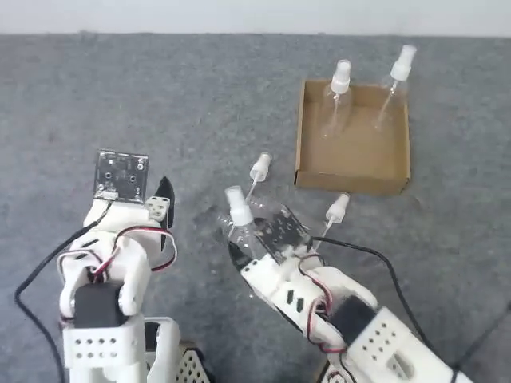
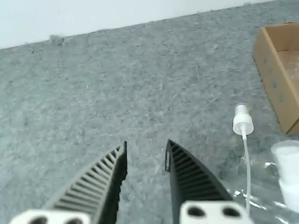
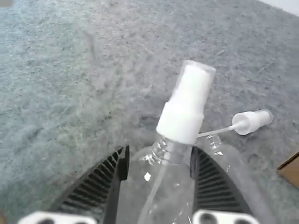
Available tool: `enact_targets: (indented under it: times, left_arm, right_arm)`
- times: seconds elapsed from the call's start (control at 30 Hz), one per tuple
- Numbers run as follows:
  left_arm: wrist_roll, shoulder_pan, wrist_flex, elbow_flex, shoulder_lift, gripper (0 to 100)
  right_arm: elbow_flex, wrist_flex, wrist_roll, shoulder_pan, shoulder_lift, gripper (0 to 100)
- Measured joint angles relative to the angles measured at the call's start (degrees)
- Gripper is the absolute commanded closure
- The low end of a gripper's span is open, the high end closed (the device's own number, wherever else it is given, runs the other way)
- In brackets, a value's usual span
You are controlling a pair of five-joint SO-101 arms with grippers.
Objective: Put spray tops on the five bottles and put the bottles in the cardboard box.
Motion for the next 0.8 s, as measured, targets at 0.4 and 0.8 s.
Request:
enact_targets:
  times: [0.4, 0.8]
  left_arm:
    - [0.0, 0.0, -0.7, 0.0, 0.0, 88]
    - [0.0, 0.1, -0.7, 0.0, 0.0, 88]
  right_arm:
    - [7.7, 1.1, 2.3, -0.4, -9.8, 84.3]
    - [0.7, 0.0, 1.6, -0.6, 5.3, 84.1]
